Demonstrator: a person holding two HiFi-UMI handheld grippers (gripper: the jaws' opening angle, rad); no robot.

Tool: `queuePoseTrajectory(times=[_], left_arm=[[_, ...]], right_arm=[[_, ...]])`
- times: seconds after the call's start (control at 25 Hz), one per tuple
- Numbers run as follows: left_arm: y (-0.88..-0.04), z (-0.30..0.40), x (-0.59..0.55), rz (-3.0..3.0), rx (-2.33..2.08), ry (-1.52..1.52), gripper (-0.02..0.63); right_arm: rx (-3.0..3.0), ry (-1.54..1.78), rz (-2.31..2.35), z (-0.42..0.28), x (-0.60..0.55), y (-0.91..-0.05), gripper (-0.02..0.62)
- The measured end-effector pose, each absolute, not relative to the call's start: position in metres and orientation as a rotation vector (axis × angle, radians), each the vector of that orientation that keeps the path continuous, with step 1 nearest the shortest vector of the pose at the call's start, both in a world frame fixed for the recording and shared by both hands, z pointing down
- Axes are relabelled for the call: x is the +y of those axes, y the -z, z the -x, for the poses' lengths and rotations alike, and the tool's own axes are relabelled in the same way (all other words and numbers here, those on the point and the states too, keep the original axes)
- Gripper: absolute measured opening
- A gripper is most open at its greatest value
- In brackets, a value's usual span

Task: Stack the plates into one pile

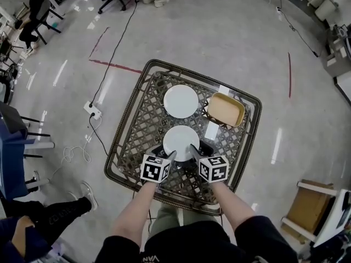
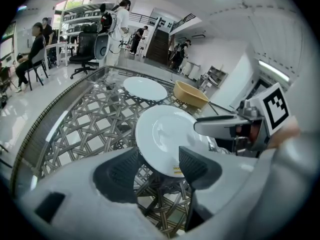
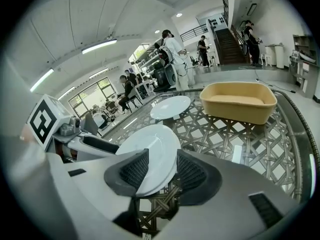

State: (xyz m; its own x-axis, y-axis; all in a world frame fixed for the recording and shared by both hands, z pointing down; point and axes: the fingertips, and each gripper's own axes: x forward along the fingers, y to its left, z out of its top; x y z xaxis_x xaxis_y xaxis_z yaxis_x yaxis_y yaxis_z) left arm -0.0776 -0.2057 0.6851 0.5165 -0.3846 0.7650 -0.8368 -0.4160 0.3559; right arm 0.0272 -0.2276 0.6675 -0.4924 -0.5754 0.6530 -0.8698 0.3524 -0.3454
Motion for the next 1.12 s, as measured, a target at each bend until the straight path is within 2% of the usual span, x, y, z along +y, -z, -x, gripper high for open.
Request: queuePoseTrajectory(times=[0.48,1.12], left_arm=[[-0.670,0.087,-0.223,-2.058,-1.023,-0.677,0.259],[-0.661,0.097,-0.337,-2.138,-1.071,-0.663,0.259]], right_arm=[[-2.234,-0.919,-1.297,-0.035,-0.248,-0.653,0.189],[-2.212,-0.958,-1.380,-0.025,-0.340,-0.659,0.192]])
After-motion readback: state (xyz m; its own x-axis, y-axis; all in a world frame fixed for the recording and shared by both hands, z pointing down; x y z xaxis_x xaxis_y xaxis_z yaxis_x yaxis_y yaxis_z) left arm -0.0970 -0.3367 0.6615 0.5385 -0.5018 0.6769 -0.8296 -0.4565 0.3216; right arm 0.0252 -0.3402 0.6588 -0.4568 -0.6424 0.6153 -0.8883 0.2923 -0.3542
